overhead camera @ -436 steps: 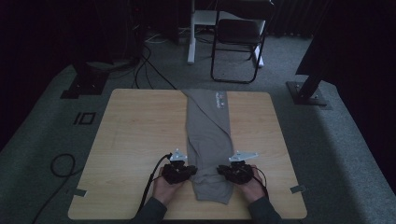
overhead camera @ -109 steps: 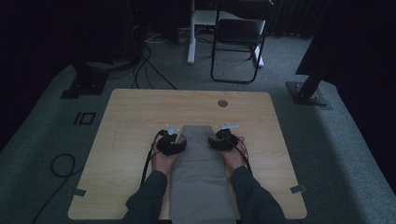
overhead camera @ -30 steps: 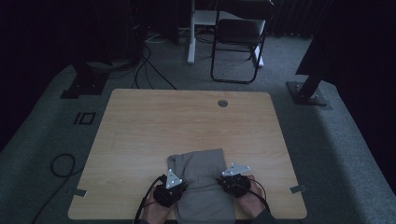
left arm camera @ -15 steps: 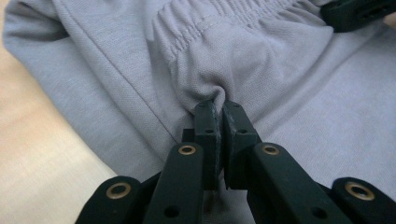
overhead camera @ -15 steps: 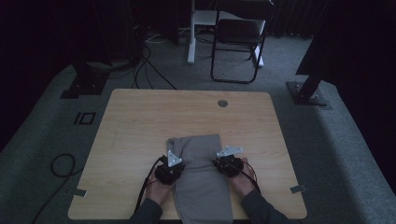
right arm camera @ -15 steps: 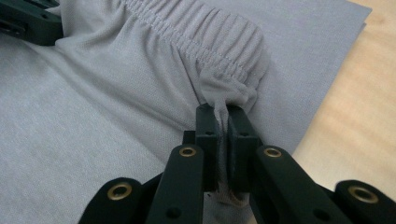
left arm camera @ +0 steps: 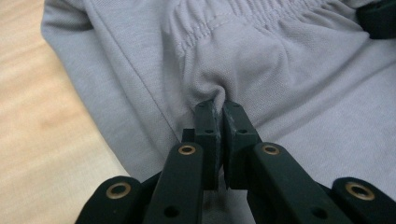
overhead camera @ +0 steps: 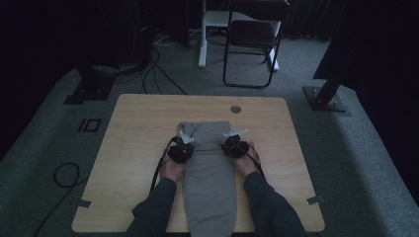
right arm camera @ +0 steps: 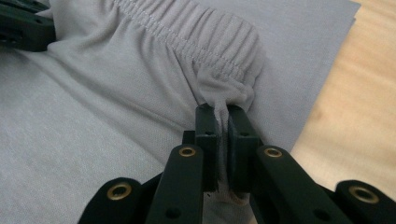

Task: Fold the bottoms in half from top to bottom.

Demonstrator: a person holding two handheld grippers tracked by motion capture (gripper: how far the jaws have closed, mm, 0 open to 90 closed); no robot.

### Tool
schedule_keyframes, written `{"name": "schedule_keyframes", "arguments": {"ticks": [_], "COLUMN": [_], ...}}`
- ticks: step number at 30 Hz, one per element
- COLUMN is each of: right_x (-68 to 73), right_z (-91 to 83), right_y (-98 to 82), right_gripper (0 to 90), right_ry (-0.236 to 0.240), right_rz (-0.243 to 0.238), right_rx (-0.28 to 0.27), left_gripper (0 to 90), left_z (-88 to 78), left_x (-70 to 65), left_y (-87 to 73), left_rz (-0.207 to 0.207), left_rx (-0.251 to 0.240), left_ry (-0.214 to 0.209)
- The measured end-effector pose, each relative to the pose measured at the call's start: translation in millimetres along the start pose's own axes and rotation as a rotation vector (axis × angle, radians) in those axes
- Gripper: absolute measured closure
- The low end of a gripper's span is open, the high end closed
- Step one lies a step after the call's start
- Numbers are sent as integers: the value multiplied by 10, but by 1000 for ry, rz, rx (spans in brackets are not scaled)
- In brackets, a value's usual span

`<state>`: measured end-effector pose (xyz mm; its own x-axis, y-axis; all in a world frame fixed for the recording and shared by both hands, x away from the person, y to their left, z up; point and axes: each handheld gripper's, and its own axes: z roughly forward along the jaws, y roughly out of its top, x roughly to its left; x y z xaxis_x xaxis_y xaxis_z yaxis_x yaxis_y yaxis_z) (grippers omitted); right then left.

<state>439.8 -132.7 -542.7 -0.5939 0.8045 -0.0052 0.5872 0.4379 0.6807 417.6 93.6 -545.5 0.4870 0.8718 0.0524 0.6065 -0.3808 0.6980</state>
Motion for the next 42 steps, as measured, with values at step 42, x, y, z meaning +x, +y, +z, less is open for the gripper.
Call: {"name": "schedule_keyframes", "arguments": {"ticks": [42], "right_x": [173], "right_z": [-1489], "right_y": [177], "right_gripper": [863], "right_ry": [120], "right_rz": [-77], "right_rx": [-242], "left_gripper": [862], "left_z": [-1563], "left_x": [-192], "left_y": [225], "left_rz": [78], "left_rx": [-236], "left_ry": [-166]}}
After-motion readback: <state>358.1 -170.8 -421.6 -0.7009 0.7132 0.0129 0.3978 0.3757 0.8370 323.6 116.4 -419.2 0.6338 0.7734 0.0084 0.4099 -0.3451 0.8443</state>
